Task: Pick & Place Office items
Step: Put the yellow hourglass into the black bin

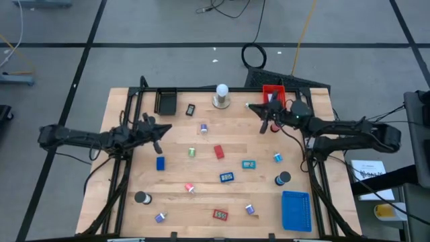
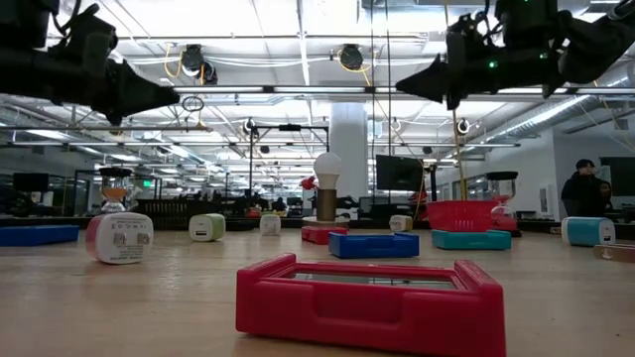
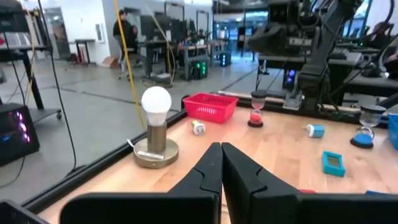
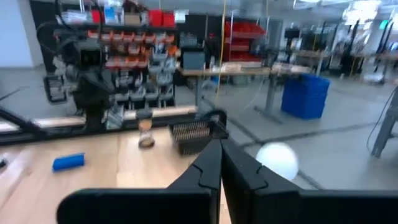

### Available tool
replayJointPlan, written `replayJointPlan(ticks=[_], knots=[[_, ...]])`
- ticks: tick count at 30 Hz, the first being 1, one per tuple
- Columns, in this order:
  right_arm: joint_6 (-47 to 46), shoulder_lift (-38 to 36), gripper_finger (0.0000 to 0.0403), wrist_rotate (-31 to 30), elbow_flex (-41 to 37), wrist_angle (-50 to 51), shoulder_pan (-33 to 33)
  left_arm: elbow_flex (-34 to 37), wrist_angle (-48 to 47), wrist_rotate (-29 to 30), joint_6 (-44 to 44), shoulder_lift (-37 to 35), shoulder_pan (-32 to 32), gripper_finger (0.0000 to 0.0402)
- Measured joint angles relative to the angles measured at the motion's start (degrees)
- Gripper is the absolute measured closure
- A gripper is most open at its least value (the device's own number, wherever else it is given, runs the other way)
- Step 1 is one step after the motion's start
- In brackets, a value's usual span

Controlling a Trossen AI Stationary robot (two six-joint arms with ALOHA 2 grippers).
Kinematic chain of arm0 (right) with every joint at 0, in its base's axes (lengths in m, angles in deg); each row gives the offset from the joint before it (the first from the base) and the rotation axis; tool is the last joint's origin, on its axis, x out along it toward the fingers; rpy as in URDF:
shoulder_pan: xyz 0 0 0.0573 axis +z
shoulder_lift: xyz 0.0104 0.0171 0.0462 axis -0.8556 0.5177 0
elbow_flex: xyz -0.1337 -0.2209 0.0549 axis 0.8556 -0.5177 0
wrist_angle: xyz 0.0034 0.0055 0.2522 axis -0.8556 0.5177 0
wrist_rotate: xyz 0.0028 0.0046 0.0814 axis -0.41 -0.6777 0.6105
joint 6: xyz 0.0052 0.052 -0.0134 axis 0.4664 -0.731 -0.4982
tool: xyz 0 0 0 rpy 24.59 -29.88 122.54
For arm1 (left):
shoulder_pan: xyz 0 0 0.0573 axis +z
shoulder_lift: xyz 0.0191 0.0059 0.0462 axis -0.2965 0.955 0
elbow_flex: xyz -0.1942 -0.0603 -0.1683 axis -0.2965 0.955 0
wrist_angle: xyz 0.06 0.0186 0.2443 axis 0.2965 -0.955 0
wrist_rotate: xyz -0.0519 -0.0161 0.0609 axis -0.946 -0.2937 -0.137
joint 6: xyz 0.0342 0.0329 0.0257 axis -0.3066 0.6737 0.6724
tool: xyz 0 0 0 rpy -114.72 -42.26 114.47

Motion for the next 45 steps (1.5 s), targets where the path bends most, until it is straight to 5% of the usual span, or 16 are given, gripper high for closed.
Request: replayJointPlan(ticks=[18, 34, 40, 45], knots=[[7.1, -1.9, 0.0403, -0.2, 0.7, 5.4, 3.2, -21.3, -3.3, 5.5, -1.0, 37.8, -0.5, 0.0395], [3.6, -1.1, 0.0403, 0.2, 0.7, 5.7, 3.3, -52.7, -69.4, 7.3, -24.4, 39.1, 1.8, 0.0308], [3.6, 1.3, 0.0403, 8.9, 1.1, 5.7, 3.3, -54.6, -82.2, 0.2, -33.4, 38.1, 6.8, 0.0244], [3.8, 3.1, 0.0403, 8.8, 2.3, 5.4, 4.2, -51.8, -87.1, -0.8, -36.0, 38.1, 11.9, 0.0174]])
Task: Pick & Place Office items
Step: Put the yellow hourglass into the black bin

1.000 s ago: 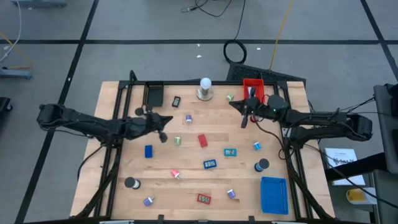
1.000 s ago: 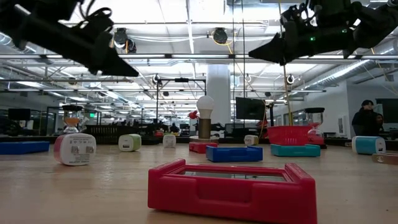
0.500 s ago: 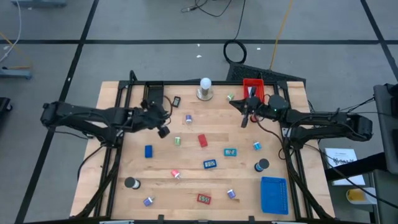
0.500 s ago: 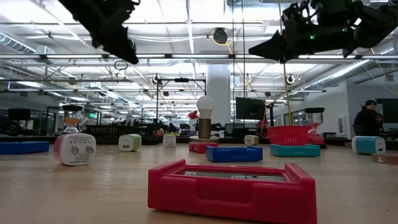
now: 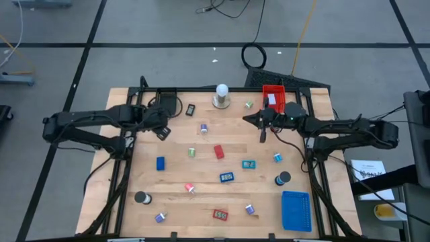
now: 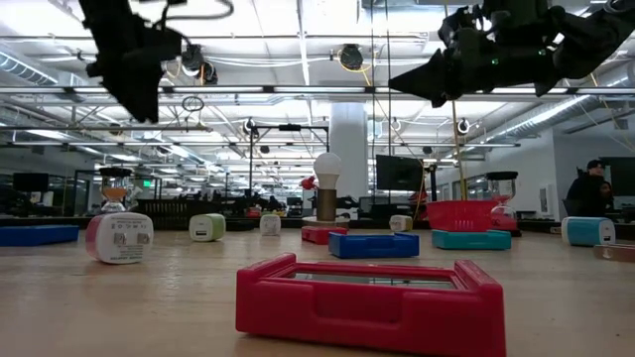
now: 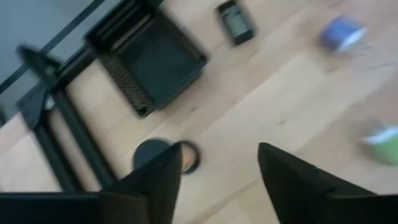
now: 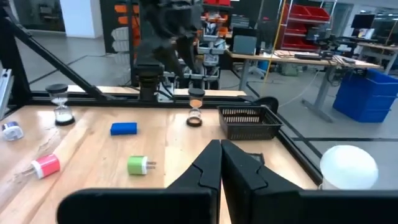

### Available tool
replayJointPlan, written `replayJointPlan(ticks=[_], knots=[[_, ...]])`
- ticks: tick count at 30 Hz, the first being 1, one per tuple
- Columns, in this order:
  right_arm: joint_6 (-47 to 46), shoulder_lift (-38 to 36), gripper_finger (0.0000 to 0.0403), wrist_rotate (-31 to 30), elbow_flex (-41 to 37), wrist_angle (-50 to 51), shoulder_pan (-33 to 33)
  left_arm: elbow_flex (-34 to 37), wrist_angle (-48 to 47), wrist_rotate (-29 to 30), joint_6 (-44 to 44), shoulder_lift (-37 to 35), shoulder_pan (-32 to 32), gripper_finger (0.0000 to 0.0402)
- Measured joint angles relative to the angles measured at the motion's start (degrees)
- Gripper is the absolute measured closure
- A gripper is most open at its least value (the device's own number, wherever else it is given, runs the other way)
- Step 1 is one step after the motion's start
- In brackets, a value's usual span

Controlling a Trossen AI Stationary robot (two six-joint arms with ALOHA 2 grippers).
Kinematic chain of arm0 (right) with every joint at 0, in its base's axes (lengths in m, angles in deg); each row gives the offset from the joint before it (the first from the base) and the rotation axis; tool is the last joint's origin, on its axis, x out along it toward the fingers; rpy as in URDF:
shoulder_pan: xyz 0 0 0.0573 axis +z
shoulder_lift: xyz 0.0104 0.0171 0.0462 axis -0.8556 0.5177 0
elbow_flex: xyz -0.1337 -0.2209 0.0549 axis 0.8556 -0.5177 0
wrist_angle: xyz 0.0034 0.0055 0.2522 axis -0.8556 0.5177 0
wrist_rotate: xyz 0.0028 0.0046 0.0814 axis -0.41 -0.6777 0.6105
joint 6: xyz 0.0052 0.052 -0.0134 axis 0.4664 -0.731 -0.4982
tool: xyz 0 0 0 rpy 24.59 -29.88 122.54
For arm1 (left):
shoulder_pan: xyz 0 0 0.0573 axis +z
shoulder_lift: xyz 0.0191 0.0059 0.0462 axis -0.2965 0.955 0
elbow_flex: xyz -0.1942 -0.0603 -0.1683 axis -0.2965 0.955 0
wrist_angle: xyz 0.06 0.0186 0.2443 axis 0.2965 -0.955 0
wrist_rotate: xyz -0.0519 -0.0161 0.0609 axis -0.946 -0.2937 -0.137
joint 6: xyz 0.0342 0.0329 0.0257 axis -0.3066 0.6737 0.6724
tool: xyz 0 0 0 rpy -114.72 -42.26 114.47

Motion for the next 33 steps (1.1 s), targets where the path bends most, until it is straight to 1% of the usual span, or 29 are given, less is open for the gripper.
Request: replayJointPlan(ticks=[4, 6, 9, 12, 16, 23, 29, 33], knots=[[1.3, 0.5, 0.0403, 0.1, 0.6, 0.0, 1.1, 1.6, -0.1, 0.0, 0.5, 0.1, 4.6, 0.0127], [1.7, 0.5, 0.0403, 0.0, 0.6, 0.0, 1.7, 1.7, -0.1, -1.7, 1.4, 0.1, 7.0, 0.0111], [1.9, 0.5, 0.0403, 0.0, 0.6, -0.1, 2.2, 1.8, -0.6, -4.7, 3.4, -0.5, 10.4, 0.01], [2.0, 0.5, 0.0403, 0.0, 0.6, 0.0, 2.4, 1.8, -0.7, -7.1, 5.3, -0.9, 13.2, 0.0102], [3.8, 0.5, 0.0403, 0.0, 0.6, -0.1, 2.5, 1.8, -1.1, -8.7, 6.6, -0.8, 15.5, 0.0118], [3.2, 0.5, 0.0403, 0.0, 0.6, -0.9, 2.5, 1.8, -1.5, -10.2, 6.8, -0.8, 15.7, 0.014], [2.6, 0.5, 0.0403, 0.0, 0.5, -0.9, 2.5, 1.8, -1.4, -10.1, 6.6, -0.2, 15.7, 0.013], [2.6, 0.5, 0.0403, 0.0, 0.5, -0.9, 2.5, 1.8, -1.4, -12.3, 7.5, -0.2, 15.7, 0.0122]])
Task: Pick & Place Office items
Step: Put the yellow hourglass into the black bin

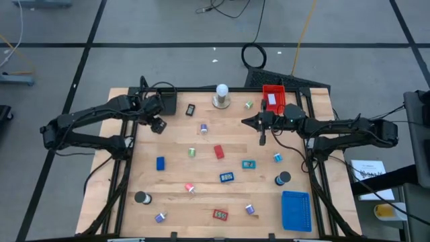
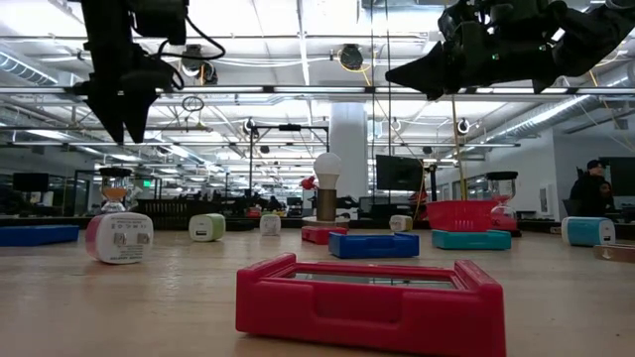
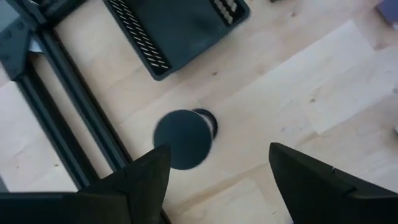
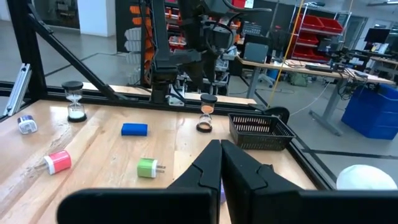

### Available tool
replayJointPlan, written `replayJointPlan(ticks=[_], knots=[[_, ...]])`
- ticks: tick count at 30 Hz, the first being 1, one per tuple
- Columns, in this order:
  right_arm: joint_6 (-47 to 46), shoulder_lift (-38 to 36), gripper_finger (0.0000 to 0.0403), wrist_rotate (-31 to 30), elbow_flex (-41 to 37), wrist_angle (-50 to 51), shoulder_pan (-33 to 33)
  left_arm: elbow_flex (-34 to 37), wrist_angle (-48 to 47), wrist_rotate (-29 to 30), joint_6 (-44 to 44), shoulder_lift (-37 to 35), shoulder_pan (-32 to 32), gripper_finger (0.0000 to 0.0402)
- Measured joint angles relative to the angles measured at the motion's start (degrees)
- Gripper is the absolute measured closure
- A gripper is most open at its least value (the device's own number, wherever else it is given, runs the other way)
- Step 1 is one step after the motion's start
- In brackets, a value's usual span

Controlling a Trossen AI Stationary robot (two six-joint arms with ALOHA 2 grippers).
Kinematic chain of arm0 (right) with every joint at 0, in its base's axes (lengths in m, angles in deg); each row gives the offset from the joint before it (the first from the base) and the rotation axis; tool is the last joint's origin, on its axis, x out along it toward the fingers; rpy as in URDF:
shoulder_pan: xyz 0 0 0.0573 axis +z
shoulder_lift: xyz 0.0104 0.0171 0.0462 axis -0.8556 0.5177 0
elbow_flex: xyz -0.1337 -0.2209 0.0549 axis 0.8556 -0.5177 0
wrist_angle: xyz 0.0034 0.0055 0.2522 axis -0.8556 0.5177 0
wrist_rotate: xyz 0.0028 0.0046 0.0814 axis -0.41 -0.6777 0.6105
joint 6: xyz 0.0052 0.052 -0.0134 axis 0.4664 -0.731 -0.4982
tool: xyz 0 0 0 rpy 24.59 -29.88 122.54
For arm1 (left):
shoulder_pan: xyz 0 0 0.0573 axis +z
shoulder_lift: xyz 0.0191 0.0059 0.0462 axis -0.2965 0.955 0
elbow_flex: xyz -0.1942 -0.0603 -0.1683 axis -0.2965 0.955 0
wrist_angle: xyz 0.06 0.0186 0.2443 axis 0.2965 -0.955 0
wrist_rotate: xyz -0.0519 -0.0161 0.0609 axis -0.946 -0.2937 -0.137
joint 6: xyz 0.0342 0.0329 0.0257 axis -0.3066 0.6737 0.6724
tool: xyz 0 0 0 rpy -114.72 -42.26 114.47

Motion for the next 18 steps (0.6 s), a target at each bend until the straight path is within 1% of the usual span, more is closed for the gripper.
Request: replayJointPlan(ticks=[2, 7, 11, 18], knots=[[0.0, 0.0, 0.0403, 0.0, 0.0, 0.0, 0.0, 0.0, 0.0, -1.0, 0.1, 0.0, 0.0, 0.0123], [0.0, 0.0, 0.0403, 0.0, 0.0, 0.0, 0.0, 0.0, -0.6, -0.9, 0.1, 0.4, 0.2, 0.0123], [0.0, 0.0, 0.0403, 0.0, 0.0, 0.0, 0.0, 0.0, -1.0, -1.0, -1.1, 2.6, 1.8, 0.0108], [0.0, 0.0, 0.0403, 0.0, 0.0, 0.0, 0.0, 0.0, -0.7, -0.9, 1.6, 4.4, 4.4, 0.0086]])
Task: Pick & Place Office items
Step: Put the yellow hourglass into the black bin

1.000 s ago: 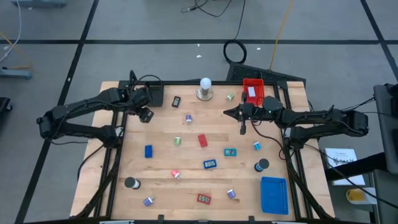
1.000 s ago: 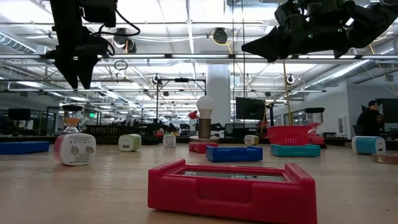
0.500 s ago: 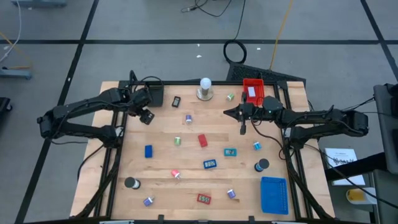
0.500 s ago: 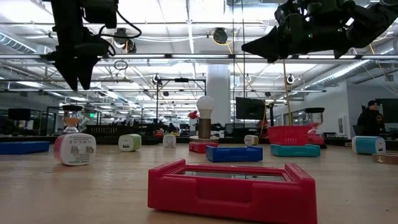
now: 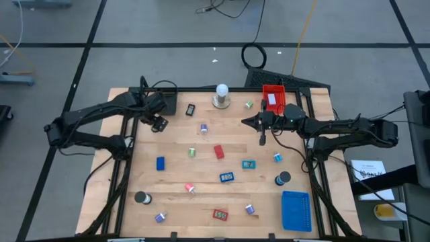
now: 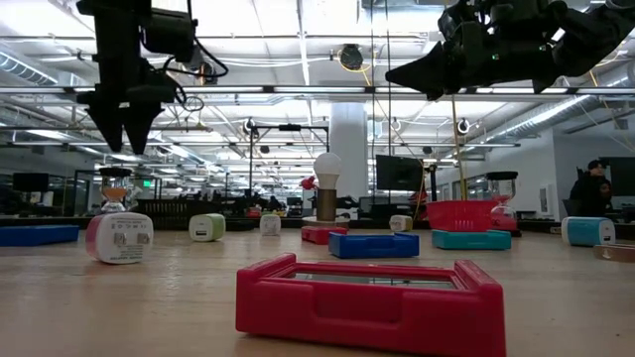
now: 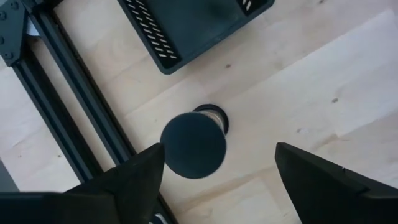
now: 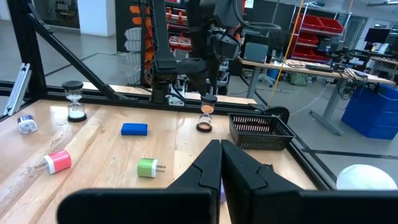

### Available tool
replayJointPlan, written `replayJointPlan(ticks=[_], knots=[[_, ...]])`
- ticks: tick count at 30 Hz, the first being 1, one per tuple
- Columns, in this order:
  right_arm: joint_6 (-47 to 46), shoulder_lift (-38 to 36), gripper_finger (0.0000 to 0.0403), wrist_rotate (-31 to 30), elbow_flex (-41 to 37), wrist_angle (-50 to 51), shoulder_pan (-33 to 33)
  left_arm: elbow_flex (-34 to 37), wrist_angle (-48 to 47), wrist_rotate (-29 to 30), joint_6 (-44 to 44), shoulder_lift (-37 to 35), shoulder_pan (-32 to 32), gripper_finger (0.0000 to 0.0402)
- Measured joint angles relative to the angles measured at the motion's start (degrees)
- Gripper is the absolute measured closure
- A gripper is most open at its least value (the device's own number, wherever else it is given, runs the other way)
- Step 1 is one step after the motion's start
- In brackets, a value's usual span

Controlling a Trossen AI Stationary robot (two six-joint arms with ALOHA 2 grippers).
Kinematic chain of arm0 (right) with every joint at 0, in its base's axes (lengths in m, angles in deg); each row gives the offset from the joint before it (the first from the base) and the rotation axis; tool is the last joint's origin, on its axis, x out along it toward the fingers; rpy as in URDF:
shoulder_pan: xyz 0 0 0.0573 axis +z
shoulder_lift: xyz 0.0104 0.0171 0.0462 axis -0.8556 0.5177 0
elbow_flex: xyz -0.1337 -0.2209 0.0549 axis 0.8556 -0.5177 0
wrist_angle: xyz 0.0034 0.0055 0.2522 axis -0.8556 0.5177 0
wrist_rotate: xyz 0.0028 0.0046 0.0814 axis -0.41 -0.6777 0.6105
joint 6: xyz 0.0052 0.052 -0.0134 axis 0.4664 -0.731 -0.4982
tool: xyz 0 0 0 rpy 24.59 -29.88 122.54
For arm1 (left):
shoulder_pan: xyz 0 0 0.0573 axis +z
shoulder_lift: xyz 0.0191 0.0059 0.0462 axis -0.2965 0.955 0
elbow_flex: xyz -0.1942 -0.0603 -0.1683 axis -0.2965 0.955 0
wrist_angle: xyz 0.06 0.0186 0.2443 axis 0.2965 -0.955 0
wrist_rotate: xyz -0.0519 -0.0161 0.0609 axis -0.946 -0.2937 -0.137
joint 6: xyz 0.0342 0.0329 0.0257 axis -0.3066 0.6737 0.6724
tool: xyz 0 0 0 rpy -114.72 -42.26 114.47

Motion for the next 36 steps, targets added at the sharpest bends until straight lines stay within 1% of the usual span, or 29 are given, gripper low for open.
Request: replayJointPlan(ticks=[3, 5, 8, 11, 14, 17, 24, 27, 30, 33, 36], knots=[[0.0, 0.0, 0.0403, 0.0, 0.0, 0.0, 0.0, 0.5, 0.2, 0.0, 0.6, 0.0, 0.9, 0.0086], [0.1, 0.0, 0.0403, 0.0, 0.0, 0.0, 0.0, 2.0, 0.3, 0.0, 0.7, -0.1, 1.5, 0.0089], [0.1, 0.0, 0.0403, 0.0, 0.0, 0.0, 0.0, 6.1, 3.0, 0.1, 1.1, -0.2, 2.4, 0.0093], [0.1, 0.0, 0.0403, 0.0, 0.0, 0.0, 0.0, 10.1, 7.9, 1.4, 2.1, -0.2, 3.1, 0.01], [0.1, 0.0, 0.0403, 0.0, 0.0, -0.1, 0.0, 12.7, 11.7, 0.1, 3.5, -0.2, 3.8, 0.0111], [0.1, 0.0, 0.0403, 0.0, 0.0, -0.7, 0.0, 13.4, 11.6, -0.5, 4.3, -0.2, 4.2, 0.0132], [0.1, 0.0, 0.0403, 0.0, 0.0, -0.9, 0.0, 13.4, 12.0, -0.4, 4.2, -0.2, 4.3, 0.0197], [0.1, 0.0, 0.0403, 0.0, 0.0, -0.9, 0.0, 13.1, 11.8, -0.8, 4.2, -0.2, 4.3, 0.0197], [0.1, 0.0, 0.0403, 0.0, 0.0, -0.9, 0.0, 11.3, 10.6, -3.1, 4.3, -0.8, 4.3, 0.0197], [0.1, 0.0, 0.0403, 0.0, 0.0, -0.9, 0.0, 6.8, 7.0, -3.5, 3.9, -1.5, 4.2, 0.0197], [0.1, 0.0, 0.0403, 0.0, 0.0, -0.9, 0.0, 0.6, 3.4, -3.5, 2.0, -1.7, 4.2, 0.0197]])
